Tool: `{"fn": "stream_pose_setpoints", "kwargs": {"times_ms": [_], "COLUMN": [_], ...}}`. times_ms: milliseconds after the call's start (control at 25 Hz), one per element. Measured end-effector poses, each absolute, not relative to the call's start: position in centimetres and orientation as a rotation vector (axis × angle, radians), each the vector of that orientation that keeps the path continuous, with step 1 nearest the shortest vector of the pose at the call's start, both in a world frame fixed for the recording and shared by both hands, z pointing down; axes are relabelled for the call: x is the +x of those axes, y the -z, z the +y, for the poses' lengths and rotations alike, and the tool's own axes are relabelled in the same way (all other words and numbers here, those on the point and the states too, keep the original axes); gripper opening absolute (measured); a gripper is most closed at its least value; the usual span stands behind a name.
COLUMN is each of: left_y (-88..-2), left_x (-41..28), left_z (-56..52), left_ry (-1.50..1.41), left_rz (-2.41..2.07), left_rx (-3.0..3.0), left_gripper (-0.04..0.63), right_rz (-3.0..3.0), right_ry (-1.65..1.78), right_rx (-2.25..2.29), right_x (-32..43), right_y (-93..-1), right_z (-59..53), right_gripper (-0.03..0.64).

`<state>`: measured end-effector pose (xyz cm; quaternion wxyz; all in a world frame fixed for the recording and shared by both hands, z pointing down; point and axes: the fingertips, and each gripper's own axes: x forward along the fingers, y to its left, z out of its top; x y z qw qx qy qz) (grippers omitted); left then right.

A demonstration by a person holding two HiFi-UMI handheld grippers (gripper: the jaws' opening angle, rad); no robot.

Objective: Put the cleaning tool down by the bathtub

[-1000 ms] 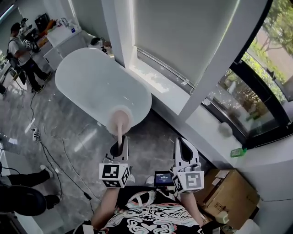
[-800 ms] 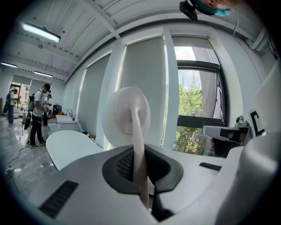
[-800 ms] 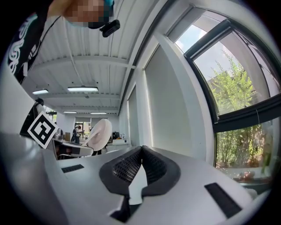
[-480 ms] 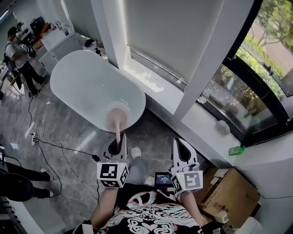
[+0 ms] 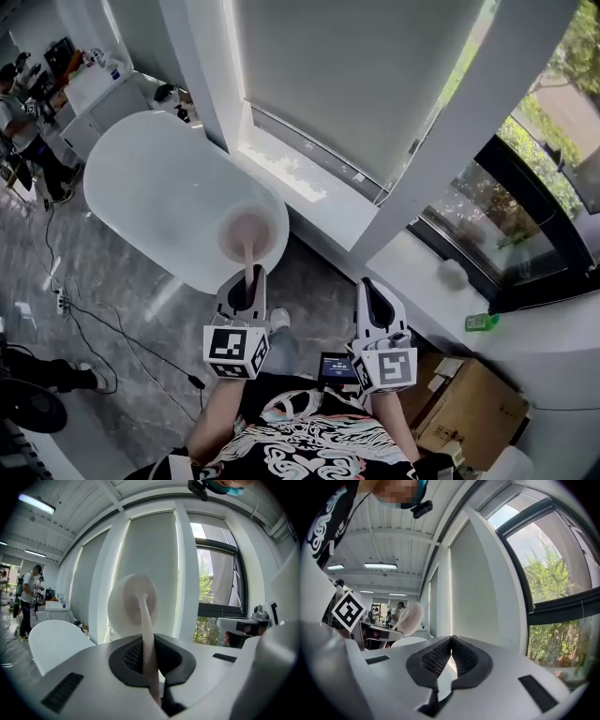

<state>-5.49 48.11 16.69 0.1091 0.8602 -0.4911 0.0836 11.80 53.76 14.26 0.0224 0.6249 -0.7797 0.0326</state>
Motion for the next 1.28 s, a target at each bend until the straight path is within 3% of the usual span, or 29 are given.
{"fn": "stream_pose_setpoints", "kwargs": {"times_ms": [600,1280], "left_y": [-19.5,-19.6], "left_x": [-8.8,-9.9], "left_z": [28.3,19.9], "left_ry": [-0.291,-0.231], "left_rz": [-1.461,-1.446], "left_rx": [2.474,2.464], "left_gripper": [0.014,0.014], "right_rz": [-2.372,-2.364], "right_ry": [-0.106,-0.115], "right_rx": [1.912,1.923], "right_x": [9.4,8.0], "right_y": [-16.3,-16.6], "right_z": [32.4,24.2], "right_gripper": [0.026,0.026]}}
